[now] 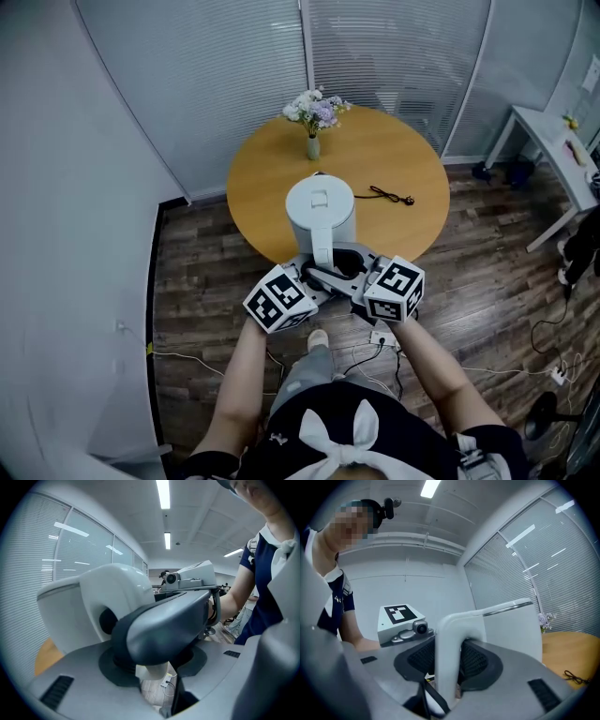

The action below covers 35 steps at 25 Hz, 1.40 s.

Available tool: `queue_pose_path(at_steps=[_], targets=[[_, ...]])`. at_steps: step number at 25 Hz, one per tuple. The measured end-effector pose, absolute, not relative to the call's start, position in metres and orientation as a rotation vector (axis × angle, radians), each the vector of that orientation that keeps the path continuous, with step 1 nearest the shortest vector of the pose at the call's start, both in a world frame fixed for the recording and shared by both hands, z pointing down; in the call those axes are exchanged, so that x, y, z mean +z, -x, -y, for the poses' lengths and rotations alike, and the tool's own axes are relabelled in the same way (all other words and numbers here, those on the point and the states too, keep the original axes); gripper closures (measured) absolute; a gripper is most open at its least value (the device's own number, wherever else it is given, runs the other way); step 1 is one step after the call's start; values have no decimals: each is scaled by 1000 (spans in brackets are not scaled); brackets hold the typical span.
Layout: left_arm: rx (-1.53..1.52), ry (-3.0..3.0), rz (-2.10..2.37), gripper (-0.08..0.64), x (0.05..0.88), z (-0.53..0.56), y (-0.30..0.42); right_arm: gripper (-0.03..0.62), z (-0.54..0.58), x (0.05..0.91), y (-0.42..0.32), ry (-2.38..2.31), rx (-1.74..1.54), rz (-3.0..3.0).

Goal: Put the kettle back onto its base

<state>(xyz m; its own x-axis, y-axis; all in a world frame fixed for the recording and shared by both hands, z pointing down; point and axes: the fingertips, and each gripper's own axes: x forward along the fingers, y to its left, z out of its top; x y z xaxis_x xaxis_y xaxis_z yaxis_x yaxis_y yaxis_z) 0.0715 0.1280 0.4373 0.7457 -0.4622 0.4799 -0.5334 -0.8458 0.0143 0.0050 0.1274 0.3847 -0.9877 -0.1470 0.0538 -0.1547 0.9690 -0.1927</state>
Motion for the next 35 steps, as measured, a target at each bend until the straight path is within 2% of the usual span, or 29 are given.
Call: queue_pose_path(at_steps=[19, 35], targets=[[728, -2917, 723, 380, 417, -8, -17, 417, -5, 364, 49, -359, 198, 3089], [729, -2965, 682, 379, 413, 57, -9, 417, 61, 359, 56, -404, 176, 3081]])
